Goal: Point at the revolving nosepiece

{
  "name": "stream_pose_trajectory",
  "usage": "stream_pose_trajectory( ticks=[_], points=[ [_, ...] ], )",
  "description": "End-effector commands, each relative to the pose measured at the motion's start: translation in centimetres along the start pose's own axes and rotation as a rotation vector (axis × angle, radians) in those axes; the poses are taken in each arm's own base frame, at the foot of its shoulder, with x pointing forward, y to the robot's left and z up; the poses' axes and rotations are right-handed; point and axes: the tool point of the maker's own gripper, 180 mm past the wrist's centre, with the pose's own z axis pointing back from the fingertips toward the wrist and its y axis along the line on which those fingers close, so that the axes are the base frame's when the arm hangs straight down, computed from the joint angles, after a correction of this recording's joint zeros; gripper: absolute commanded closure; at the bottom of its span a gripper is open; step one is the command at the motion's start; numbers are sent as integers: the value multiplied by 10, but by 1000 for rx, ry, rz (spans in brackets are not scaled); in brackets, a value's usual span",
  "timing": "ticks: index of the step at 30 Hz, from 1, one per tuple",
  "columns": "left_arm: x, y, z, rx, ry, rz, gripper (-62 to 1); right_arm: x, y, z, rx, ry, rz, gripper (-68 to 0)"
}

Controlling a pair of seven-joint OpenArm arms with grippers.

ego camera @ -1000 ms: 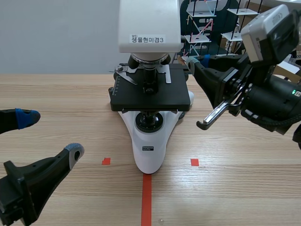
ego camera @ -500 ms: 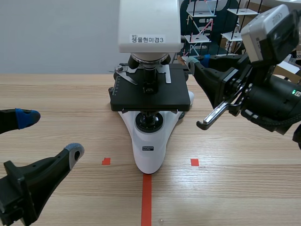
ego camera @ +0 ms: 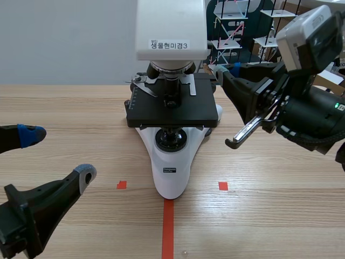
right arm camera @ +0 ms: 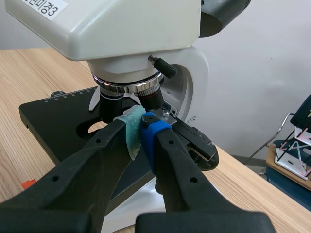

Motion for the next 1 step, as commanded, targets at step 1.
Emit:
stream_pose_trajectory(
  ticks=[1],
  points=[
    [10,-2,0,-4,-34,-1,-623,10,-3,-2,1,-33,7,-20]
  ],
)
